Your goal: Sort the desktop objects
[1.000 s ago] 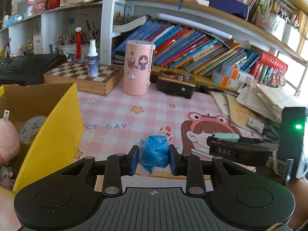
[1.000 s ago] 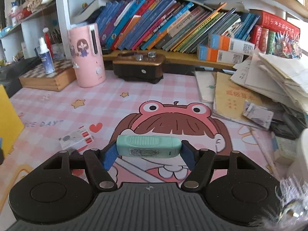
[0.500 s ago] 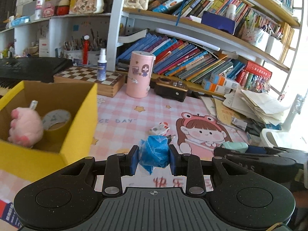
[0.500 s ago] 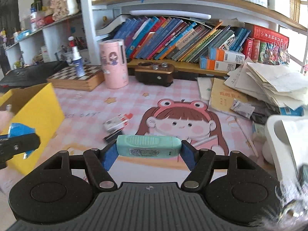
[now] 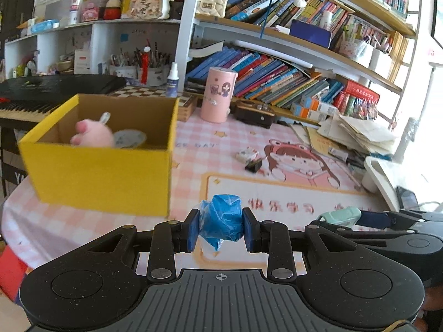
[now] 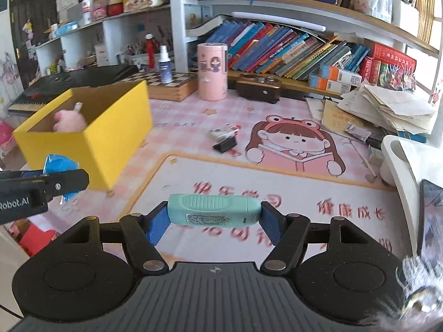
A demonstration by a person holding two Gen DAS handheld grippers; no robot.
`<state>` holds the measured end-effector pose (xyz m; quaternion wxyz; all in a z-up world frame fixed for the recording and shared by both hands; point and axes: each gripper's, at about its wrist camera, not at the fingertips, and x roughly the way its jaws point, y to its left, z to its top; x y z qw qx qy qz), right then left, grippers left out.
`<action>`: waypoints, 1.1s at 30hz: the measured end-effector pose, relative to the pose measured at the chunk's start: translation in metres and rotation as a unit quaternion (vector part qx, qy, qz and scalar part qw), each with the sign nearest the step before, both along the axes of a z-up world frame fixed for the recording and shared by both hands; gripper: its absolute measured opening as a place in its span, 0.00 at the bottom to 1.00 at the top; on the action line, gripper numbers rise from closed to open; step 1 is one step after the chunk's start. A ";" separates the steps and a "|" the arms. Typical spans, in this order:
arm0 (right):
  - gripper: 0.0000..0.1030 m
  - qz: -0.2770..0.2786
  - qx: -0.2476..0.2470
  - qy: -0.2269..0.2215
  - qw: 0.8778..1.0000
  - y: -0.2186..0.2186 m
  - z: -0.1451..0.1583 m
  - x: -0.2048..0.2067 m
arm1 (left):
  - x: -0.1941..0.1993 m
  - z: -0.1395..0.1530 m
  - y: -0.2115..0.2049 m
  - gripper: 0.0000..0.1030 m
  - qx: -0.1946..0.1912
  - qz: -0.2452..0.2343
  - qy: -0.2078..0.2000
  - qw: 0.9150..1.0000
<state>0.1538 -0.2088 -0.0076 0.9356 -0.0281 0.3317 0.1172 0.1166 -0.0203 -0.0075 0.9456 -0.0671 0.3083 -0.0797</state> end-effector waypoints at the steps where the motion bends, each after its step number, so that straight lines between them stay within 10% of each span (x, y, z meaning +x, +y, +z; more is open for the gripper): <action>1: 0.65 0.001 -0.001 0.001 1.000 0.004 0.000 -0.007 | -0.006 -0.001 0.004 0.29 0.000 0.000 0.002 1.000; 33: 0.65 0.109 -0.007 0.041 0.993 0.134 -0.006 -0.113 | -0.105 -0.005 0.123 0.29 -0.008 0.067 0.009 0.998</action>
